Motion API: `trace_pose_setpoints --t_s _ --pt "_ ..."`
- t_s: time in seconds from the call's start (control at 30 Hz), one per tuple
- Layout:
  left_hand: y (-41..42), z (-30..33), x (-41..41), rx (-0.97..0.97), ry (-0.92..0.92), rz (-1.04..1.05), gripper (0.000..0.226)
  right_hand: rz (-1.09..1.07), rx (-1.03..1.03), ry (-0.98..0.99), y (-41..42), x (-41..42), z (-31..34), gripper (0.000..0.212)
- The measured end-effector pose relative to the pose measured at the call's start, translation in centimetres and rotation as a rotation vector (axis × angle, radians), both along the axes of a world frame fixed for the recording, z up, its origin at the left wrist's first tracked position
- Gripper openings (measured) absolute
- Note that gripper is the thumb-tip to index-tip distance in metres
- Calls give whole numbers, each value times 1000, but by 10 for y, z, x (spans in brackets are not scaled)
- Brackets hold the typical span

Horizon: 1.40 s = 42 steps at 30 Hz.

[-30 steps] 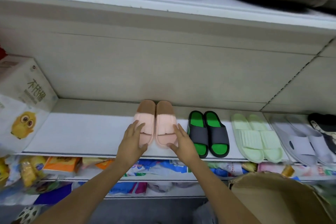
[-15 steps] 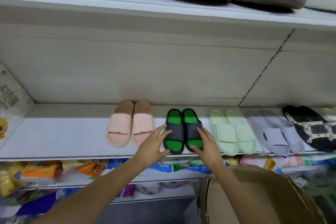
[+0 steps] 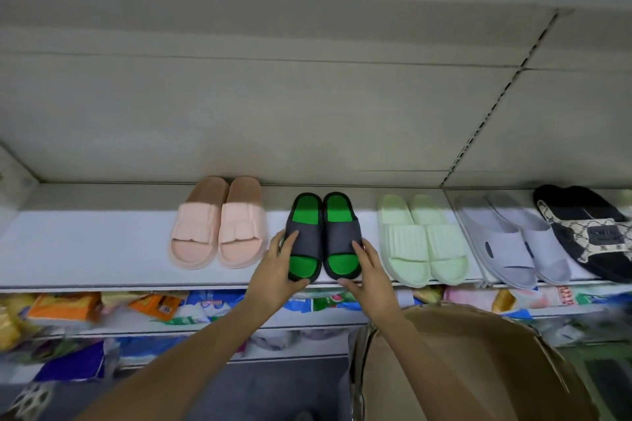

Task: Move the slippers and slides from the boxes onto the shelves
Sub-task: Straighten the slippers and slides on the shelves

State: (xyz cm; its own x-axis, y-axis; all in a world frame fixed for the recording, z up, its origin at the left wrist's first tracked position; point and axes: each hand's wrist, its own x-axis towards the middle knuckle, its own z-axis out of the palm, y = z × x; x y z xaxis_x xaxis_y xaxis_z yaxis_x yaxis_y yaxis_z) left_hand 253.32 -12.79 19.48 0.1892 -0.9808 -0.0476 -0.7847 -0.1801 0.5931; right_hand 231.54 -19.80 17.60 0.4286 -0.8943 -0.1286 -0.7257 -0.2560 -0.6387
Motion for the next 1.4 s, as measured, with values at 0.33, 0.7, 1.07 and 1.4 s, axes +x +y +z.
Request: trace_pose_setpoints --t_s 0.33,0.7,1.07,1.4 --pt "-22 -1 1 -10 21 30 98 -31 32 -64 -20 8 4 79" --pt "-52 -8 26 22 87 -18 99 -73 18 -13 -47 21 5 80" --pt "-27 3 -50 -245 40 -131 61 -101 -140 -1 -30 -70 34 59" --pt "-55 -7 -172 -158 96 -110 77 -154 -92 46 -58 -192 14 79"
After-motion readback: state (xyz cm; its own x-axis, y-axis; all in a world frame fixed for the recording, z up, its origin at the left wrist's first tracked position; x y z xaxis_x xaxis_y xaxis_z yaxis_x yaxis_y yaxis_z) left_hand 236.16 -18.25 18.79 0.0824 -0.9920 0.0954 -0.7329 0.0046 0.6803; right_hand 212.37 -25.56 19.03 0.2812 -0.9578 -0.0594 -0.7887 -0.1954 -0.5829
